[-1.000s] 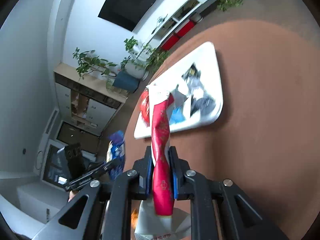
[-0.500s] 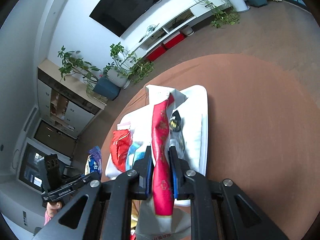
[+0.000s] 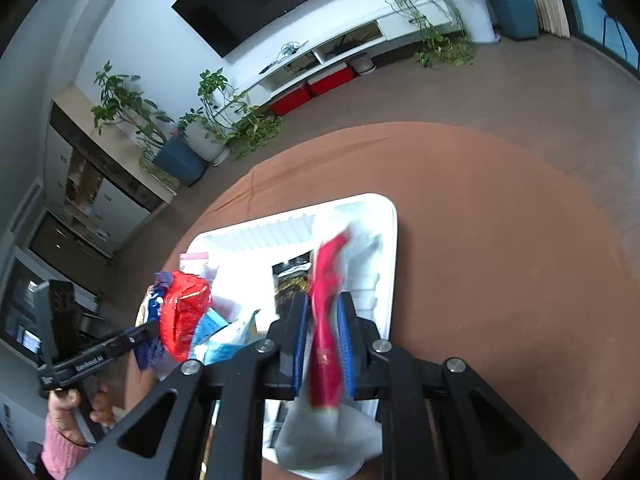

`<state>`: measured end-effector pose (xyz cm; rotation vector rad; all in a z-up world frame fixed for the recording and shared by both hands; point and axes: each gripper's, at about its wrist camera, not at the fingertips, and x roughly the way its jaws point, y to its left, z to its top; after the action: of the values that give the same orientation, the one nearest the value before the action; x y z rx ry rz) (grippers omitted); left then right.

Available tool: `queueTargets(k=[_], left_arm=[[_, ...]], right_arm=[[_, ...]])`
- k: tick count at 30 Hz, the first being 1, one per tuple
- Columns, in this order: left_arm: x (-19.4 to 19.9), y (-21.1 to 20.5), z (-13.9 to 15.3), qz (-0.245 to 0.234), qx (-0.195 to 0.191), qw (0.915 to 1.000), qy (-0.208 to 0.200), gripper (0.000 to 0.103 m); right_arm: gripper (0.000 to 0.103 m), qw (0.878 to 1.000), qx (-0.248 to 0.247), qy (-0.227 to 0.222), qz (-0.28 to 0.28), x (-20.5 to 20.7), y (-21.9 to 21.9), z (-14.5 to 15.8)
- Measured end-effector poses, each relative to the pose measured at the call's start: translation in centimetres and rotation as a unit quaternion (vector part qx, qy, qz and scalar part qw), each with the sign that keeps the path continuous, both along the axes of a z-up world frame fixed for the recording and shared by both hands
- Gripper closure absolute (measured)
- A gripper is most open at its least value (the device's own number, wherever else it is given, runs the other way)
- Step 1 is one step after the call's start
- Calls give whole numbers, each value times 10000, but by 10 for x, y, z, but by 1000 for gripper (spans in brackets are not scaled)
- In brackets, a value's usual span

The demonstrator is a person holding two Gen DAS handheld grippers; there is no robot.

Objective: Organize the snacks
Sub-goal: 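Lower the Tipo cake into the tray and open the left tool while the right tool releases its bar, then move both open tools back from the tray to the snack pile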

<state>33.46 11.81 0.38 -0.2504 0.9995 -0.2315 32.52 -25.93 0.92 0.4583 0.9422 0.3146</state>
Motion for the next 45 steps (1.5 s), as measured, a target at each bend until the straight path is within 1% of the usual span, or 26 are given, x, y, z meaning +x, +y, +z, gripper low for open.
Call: queueTargets(k=[2, 4, 6, 8, 11, 15, 19, 23, 24, 25, 30, 34, 38, 41, 43, 45], left_arm=[[1, -1, -1, -2, 19, 10000, -39, 75], [-2, -3, 1, -29, 121, 9999, -114, 71], [-4, -3, 5, -26, 268, 9994, -239, 69], [-7, 1, 9, 22, 226, 9993, -288, 64], [-15, 7, 15, 122, 126, 9991, -376, 63], [-30, 12, 20, 164, 137, 9988, -436, 63], [-58, 13, 27, 108, 223, 9983, -519, 63], [-92, 11, 29, -40, 317, 9978, -583, 62], [-99, 10, 29, -74, 336, 9977, -587, 61], [-108, 8, 29, -116, 363, 9975, -593, 59], [-148, -1, 23, -340, 454, 9970, -521, 59], [-180, -13, 21, -620, 544, 9953, -507, 59], [-211, -29, 20, -1095, 589, 9910, -498, 59], [-236, -44, 18, -1662, 615, 9832, -441, 59], [-252, -57, 15, -2042, 688, 9757, -405, 58], [-268, -68, 8, -2390, 678, 9681, -317, 58]], right_arm=[[80, 9999, -134, -42, 21, 1, 2, 2], [80, 9993, -339, -159, 46, -2, 6, 5], [80, 9988, -438, -225, 71, -2, 8, 8], [80, 9982, -512, -290, 68, -4, 9, 13], [79, 9978, -529, -388, 38, -14, 9, 17], [70, 9969, -554, -565, 44, -31, 10, 29], [65, 9952, -572, -785, 123, -58, 16, 46], [56, 9926, -611, -1020, 244, -95, 24, 61], [54, 9921, -613, -1056, 294, -106, 28, 64], [54, 9919, -610, -1069, 322, -114, 32, 65], [53, 9911, -579, -1000, 656, -156, 54, 62], [53, 9896, -609, -876, 961, -185, 76, 52], [53, 9879, -605, -684, 1254, -208, 97, 36], [53, 9880, -476, -533, 1367, -219, 107, 24], [53, 9876, -416, -472, 1438, -223, 114, 19], [53, 9865, -381, -418, 1538, -225, 123, 15]])
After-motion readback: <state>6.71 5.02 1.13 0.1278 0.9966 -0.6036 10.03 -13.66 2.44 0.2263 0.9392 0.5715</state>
